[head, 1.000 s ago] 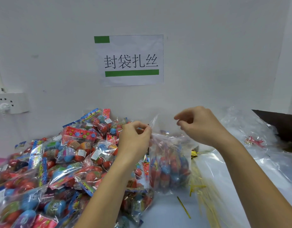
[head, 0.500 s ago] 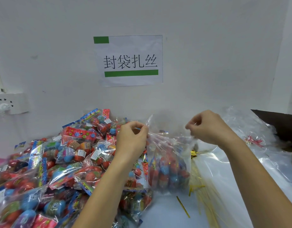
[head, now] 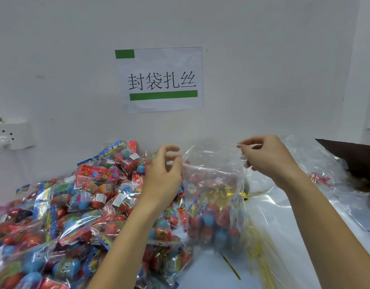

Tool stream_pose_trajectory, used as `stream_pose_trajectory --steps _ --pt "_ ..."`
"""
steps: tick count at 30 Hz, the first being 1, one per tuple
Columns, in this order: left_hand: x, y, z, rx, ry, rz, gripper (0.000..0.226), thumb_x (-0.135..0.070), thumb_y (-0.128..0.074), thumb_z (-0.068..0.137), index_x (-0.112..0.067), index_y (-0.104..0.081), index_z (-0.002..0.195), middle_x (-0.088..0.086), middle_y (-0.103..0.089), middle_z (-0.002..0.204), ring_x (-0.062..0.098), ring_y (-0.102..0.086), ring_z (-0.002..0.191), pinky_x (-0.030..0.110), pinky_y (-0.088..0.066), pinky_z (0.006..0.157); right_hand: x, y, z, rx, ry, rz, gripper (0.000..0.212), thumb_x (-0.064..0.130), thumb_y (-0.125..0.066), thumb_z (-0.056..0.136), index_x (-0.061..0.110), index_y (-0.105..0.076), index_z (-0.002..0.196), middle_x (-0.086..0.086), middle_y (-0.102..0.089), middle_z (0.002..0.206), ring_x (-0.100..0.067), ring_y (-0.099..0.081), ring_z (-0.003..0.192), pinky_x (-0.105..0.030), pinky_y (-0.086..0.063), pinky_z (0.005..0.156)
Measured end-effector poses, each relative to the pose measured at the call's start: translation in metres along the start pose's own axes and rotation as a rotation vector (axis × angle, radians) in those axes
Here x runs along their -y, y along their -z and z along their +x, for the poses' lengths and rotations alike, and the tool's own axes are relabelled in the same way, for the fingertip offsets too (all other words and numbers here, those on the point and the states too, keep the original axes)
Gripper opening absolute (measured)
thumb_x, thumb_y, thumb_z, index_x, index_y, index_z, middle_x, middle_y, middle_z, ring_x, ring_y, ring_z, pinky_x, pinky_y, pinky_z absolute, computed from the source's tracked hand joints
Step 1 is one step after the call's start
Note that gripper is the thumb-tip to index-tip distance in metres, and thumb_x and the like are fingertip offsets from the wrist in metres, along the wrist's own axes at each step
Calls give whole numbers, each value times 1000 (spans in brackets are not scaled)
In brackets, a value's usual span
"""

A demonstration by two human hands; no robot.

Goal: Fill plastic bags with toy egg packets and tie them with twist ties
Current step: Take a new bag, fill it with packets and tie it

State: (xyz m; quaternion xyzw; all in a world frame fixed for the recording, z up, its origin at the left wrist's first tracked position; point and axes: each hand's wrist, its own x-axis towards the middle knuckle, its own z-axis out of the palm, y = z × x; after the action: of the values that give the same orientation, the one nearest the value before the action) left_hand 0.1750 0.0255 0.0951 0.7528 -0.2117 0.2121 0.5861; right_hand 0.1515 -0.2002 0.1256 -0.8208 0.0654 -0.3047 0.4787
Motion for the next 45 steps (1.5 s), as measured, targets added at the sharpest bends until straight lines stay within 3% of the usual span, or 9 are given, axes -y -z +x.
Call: stream_pose_trajectory --steps 3,7,10,14,21,29,33,38,45 --pt "-7 9 3 178 -161 128 42 -18 -56 95 -46 -49 125 -21 -51 133 -2 -52 115 25 -52 86 -1 5 1 55 21 0 25 11 -53 92 28 -69 101 -1 -73 83 2 -62 49 -20 -44 52" --pt "-18 19 19 635 49 463 96 -45 -74 85 -37 -8 154 -24 -33 138 1 -39 120 19 -37 90 -1 8 1 73 49 7 28 10 -54 93 28 -68 108 -1 -72 84 5 -61 50 -16 -42 51" --pt "-17 20 32 685 194 685 71 -49 -80 78 -24 -43 132 -18 -49 107 8 -51 97 23 -43 79 0 7 1 83 47 17 29 9 -54 93 28 -68 109 -2 -72 84 3 -61 51 -17 -43 53" --pt "11 8 27 761 235 626 113 -67 -81 61 -32 -26 153 -19 -42 145 14 -44 134 30 -39 106 0 9 0 92 29 35 28 10 -55 93 29 -69 108 -2 -72 85 -3 -60 56 -17 -44 51" --pt "37 -50 -1 546 95 -112 48 -44 -87 71 -50 -61 110 -16 -73 110 3 -70 101 20 -54 83 4 -4 -5 143 52 124 26 11 -53 93 29 -68 104 4 -65 65 -5 -59 52 -25 -53 60" --pt "25 -58 0 461 -4 -335 80 -22 -92 64 -26 -52 133 -2 -69 122 16 -66 114 33 -57 91 15 -30 -15 234 87 135 28 12 -54 90 32 -68 103 1 -69 68 -15 -62 63 -33 -56 70" --pt "19 -48 1 502 -41 -387 59 -18 -82 78 -27 -58 131 5 -69 122 25 -67 115 41 -56 95 17 -35 -17 247 88 140 26 13 -56 90 31 -70 101 -6 -75 83 -27 -71 80 -40 -59 78" --pt "18 -27 7 445 59 -367 62 -45 -79 79 -45 -49 133 -2 -71 120 20 -68 113 42 -54 93 14 -21 -10 131 104 148 29 9 -53 86 30 -69 98 4 -65 61 -10 -60 53 -22 -49 54" --pt "2 -10 21 100 -2 -12 30 -4 -61 93 -32 -61 102 -3 -76 79 26 -71 72 27 -52 59 7 2 -3 -83 41 106 27 6 -54 83 27 -70 92 -1 -68 65 -14 -61 57 -35 -55 60"
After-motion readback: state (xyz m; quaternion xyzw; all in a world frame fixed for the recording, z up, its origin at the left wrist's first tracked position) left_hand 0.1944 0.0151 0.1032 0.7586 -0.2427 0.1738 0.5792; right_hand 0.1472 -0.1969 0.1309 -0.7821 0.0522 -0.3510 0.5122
